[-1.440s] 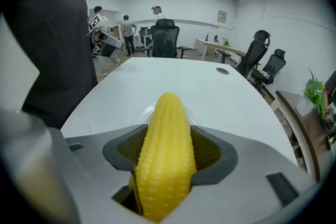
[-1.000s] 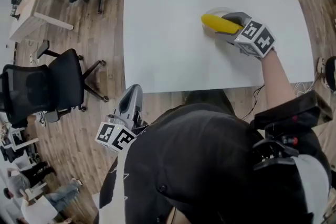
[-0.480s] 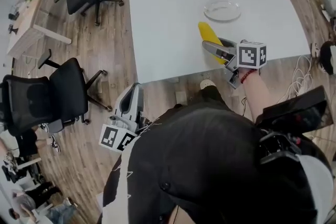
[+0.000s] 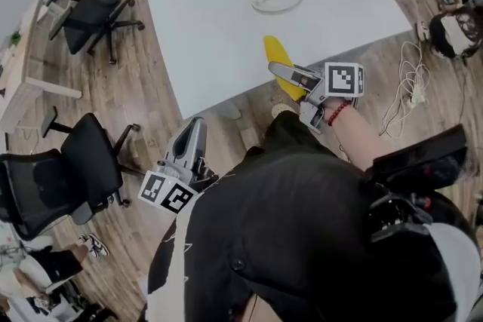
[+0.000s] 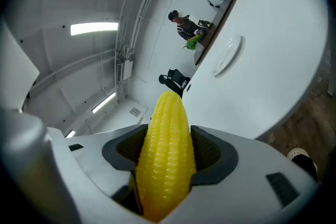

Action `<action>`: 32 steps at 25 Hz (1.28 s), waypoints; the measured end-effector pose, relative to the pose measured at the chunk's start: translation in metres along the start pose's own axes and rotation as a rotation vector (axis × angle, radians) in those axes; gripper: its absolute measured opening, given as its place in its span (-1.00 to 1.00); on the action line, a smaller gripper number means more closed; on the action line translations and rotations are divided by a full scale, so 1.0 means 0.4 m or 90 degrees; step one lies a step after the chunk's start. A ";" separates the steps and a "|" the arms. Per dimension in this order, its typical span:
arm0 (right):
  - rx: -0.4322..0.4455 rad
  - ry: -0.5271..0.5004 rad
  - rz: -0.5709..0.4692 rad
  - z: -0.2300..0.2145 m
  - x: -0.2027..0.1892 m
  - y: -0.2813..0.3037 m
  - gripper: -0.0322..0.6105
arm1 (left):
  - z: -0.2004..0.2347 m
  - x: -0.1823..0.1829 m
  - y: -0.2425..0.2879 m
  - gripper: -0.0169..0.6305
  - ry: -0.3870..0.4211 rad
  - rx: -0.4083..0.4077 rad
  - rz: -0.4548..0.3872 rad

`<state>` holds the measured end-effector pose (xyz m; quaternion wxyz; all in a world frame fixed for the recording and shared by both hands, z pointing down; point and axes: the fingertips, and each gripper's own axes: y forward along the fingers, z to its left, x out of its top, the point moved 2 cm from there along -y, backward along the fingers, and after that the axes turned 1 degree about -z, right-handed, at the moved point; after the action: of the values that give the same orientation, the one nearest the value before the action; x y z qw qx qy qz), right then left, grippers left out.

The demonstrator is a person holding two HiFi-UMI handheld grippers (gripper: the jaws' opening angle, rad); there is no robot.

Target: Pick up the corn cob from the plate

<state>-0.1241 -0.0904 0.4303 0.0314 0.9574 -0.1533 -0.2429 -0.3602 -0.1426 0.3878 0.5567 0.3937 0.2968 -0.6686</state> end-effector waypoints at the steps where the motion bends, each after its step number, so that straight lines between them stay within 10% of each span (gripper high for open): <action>1: 0.001 0.002 -0.008 0.012 -0.008 -0.031 -0.08 | -0.018 -0.007 0.007 -0.91 -0.001 -0.015 0.006; 15: 0.012 0.027 -0.080 0.001 -0.031 -0.395 -0.08 | -0.258 -0.176 0.092 -0.91 -0.005 -0.034 0.093; 32: 0.048 0.013 -0.055 -0.074 0.042 -0.771 -0.08 | -0.555 -0.354 0.150 -0.91 -0.046 0.067 0.001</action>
<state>-0.0103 0.1975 0.4073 -0.0140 0.9660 -0.1204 -0.2283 -0.2479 0.1030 0.3977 0.5459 0.3984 0.2409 -0.6966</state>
